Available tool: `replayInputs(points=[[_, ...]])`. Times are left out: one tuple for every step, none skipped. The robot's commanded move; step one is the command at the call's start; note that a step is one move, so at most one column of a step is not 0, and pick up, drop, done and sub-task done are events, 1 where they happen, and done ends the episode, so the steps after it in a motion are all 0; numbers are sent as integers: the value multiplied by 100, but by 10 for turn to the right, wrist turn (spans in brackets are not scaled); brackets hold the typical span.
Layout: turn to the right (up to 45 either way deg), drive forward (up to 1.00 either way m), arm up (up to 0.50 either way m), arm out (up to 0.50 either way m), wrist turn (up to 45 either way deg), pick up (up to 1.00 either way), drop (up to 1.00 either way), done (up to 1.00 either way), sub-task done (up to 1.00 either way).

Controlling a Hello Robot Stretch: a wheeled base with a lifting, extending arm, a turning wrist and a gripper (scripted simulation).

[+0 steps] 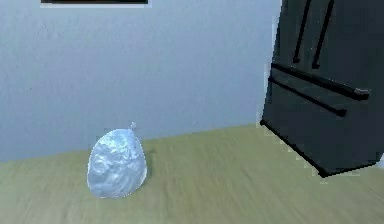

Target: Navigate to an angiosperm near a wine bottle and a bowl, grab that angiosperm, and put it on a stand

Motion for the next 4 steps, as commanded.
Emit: replayInputs(points=[[-450,0,0,0,0,0,0,0,0],[-150,0,0,0,0,0,0,0,0],[0,30,0,0,0,0,0,0,0],[-90,0,0,0,0,0,0,0,0]])
